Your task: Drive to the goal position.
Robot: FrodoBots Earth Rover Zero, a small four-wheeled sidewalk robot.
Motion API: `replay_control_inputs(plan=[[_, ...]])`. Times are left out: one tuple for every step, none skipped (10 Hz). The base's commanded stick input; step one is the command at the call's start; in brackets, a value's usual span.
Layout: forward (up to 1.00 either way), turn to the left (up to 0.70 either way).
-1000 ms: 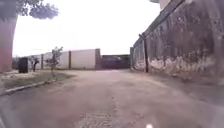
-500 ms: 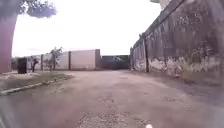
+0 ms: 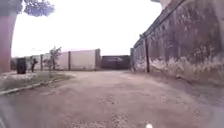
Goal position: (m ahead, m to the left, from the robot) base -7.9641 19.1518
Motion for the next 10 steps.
replay_control_inputs(plan=[[0.30,0.00],[0.30,0.00],[0.30,0.00],[0.30,0.00],[0.30,0.00],[0.30,0.00],[0.30,0.00],[0.30,0.00],[0.30,0.00],[0.30,0.00]])
